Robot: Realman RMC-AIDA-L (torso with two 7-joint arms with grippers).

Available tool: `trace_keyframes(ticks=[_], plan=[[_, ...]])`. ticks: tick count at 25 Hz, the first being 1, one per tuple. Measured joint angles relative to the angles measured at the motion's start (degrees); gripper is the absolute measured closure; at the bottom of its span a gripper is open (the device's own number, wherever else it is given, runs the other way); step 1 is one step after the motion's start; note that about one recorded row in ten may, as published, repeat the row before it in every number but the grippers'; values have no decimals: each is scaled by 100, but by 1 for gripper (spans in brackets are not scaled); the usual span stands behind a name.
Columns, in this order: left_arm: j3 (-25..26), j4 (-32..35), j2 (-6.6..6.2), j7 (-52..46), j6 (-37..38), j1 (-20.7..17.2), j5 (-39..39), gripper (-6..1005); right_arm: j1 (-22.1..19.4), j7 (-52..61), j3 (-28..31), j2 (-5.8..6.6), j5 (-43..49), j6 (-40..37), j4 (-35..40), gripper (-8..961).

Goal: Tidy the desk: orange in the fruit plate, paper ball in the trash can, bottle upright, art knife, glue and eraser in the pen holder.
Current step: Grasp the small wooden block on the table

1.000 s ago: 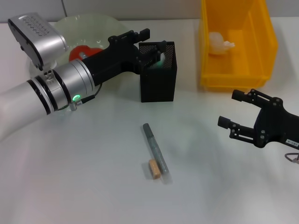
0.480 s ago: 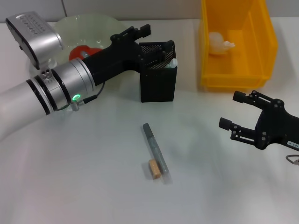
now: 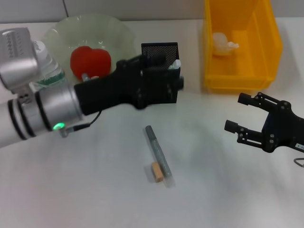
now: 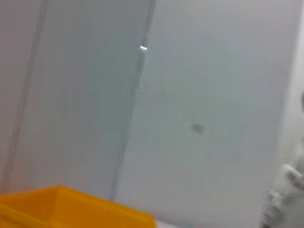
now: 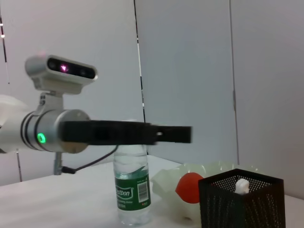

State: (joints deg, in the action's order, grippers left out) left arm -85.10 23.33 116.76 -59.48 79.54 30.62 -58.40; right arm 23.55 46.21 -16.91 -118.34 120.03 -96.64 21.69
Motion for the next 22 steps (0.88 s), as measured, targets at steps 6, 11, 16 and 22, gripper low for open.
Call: trace_keyframes(ticks=[6,11,16,22], plan=[[9,13,-154,-266,283,-82,-638,210,11,53,-5,7,20,-11,11,161],[12,8,-199,-379,280,-174,-1169,211,16,131,-5,11,24,-10,21,161],[12,0,-184,-431,299,-198,-1589,213,27,175,-9,41,28,-13,20,161],[12,-8,-65,-389,237,-259,-2037,214,33,223,-14,42,37,-12,23,161]])
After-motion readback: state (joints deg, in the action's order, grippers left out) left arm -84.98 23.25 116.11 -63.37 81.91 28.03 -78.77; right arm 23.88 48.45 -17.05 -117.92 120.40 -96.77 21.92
